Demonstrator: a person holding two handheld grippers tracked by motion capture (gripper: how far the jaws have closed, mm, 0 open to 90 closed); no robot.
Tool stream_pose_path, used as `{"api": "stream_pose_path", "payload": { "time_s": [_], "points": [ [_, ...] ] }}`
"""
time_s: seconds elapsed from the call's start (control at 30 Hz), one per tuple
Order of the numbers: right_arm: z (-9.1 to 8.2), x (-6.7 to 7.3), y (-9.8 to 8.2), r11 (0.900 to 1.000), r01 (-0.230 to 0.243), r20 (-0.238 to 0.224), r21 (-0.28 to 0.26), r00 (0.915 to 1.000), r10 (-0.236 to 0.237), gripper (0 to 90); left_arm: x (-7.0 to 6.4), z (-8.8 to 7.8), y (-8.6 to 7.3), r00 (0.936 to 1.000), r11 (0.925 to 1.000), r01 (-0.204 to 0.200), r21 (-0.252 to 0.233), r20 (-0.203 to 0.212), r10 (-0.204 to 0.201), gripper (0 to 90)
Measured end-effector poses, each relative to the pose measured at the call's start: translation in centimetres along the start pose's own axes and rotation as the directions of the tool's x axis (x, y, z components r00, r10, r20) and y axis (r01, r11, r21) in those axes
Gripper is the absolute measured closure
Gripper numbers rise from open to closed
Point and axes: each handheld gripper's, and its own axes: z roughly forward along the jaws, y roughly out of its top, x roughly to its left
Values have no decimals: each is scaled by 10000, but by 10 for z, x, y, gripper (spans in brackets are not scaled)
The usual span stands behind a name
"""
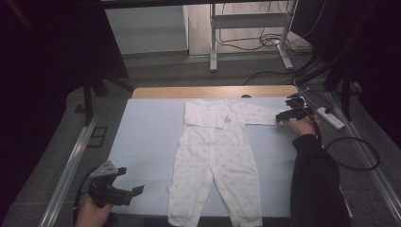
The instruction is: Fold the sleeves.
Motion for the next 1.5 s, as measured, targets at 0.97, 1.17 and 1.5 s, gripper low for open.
{"api": "stream_pose_path", "payload": {
  "time_s": [0.97,1.17,1.5],
  "points": [
    [-18,26,-1,9937,1035,-918,-425,9900,-1071,866,0,-1,0,10000,10000,-15,-70,97,16,6],
    [-28,37,2,9878,1235,-1190,-944,9838,-1344,866,0,-1,0,10000,10000,-10,-76,99,10,6],
    [-39,69,8,9625,2208,-1400,-1575,9598,-2431,866,1,0,0,10000,10000,26,-70,92,-25,6]
  ]
}}
